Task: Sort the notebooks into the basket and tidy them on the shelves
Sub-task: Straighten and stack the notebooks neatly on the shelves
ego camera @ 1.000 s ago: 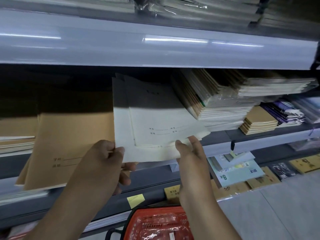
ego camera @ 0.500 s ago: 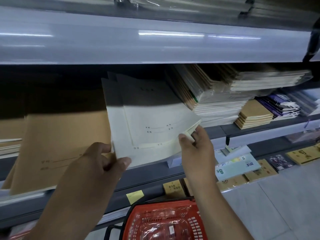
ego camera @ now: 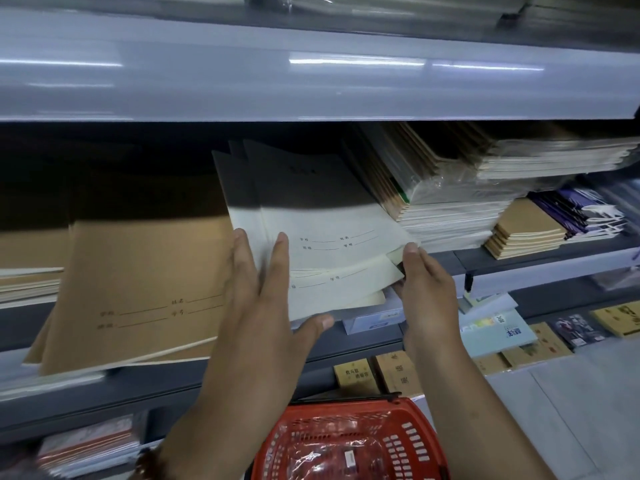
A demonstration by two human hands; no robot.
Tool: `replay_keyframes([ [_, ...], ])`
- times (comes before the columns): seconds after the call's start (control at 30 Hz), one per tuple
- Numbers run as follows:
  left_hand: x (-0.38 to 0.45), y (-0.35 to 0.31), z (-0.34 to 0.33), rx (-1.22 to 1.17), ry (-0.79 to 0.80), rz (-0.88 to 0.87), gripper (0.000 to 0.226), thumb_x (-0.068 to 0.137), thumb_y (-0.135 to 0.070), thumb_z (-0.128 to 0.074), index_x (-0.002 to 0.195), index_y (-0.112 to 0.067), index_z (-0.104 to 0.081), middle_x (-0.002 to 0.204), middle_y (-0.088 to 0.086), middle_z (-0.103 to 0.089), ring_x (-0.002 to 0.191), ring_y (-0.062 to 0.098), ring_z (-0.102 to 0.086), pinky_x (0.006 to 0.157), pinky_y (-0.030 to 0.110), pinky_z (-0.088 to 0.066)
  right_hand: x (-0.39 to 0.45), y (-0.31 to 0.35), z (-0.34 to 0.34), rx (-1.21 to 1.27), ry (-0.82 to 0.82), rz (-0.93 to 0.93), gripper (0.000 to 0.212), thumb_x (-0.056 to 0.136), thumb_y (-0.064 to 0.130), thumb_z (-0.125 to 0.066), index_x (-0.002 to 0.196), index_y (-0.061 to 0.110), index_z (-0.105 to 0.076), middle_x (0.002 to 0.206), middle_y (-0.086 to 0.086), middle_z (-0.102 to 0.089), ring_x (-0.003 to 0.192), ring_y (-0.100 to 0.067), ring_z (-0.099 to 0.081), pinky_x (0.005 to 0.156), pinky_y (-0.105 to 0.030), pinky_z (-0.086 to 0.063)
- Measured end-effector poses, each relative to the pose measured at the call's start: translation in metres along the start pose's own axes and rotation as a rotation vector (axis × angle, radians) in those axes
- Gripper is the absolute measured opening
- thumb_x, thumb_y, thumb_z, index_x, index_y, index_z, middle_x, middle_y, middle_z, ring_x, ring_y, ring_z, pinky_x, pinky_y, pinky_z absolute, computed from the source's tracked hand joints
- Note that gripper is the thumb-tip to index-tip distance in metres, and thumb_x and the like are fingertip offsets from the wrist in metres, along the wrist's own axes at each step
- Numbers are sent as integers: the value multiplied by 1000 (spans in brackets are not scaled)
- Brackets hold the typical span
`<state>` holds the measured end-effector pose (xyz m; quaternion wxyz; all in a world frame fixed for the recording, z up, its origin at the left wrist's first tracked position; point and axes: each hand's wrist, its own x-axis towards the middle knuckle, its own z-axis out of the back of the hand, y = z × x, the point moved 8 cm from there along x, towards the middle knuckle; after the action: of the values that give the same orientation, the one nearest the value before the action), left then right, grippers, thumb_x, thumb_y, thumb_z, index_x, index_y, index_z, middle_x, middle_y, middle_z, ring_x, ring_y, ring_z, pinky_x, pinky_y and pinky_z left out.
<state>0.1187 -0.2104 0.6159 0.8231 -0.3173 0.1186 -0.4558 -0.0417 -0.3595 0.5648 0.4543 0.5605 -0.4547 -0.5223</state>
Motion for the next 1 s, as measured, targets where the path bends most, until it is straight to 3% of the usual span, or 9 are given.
replay_keyframes([
  [0.07,-4,-4,-8,12,5,-22,99,87,-54,-60,151,-49,15,150,-21,44,149,9,24,108,23,-4,5,-1,6,-2,-52,15,31,98,32,-59,73,24,-76,73,12,-71,83,-11,-65,84,-33,-52],
  [0.17,-6,-4,-14,126,-12,-78,89,89,-56,-54,156,-42,2,158,-12,35,152,17,17,113,28,-5,9,-5,10,26,-66,-31,7,92,20,-69,87,18,-73,73,5,-62,77,-15,-58,78,-34,-51],
  [0.23,-1,1,-10,218,-24,-94,84,90,-57,-50,158,-36,-5,163,-5,25,153,23,12,118,34,-7,9,-5,11,64,-32,-70,34,89,7,-69,117,25,-68,82,6,-63,82,-15,-63,84,-34,-56],
  [0.3,9,6,-5,264,-19,-114,80,91,-57,-50,158,-36,-11,165,-2,15,153,24,8,120,37,-11,7,-1,7,40,17,-70,38,89,0,-66,118,25,-68,88,9,-69,85,-13,-66,89,-36,-57],
  [0.4,23,8,5,230,-63,-145,76,89,-54,-59,154,-32,-26,163,0,-9,152,25,-10,119,41,-26,-1,-2,2,-36,71,-73,18,92,14,-67,95,29,-75,95,15,-74,99,-9,-67,98,-35,-53],
  [0.47,24,8,3,244,-44,-162,89,81,-59,-68,154,-31,-27,157,1,-14,148,26,-18,112,43,-38,-10,-4,-1,-69,141,-71,13,92,32,-67,104,34,-73,107,17,-71,109,-7,-63,101,-33,-50],
  [0.6,24,11,-1,314,-74,-203,102,65,-55,-83,149,-17,-41,148,11,-27,138,34,-32,102,46,-46,-23,-1,-8,-253,338,99,68,82,39,-77,139,47,-41,118,27,-56,106,14,-55,88,-15,-46],
  [0.77,35,6,-4,371,-241,-188,88,56,-56,-87,124,-6,-61,128,23,-48,112,40,-47,84,47,-52,-11,-6,-12,-473,441,295,110,62,53,-85,148,59,-16,149,30,-39,136,8,-38,114,-40,-40],
  [1.0,44,-12,-25,441,-342,-92,82,60,-52,-85,118,-1,-59,134,32,-44,123,48,-45,96,57,-50,10,-17,-7,-176,249,319,66,80,21,-82,135,44,-53,128,18,-62,116,1,-60,101,-35,-52],
])
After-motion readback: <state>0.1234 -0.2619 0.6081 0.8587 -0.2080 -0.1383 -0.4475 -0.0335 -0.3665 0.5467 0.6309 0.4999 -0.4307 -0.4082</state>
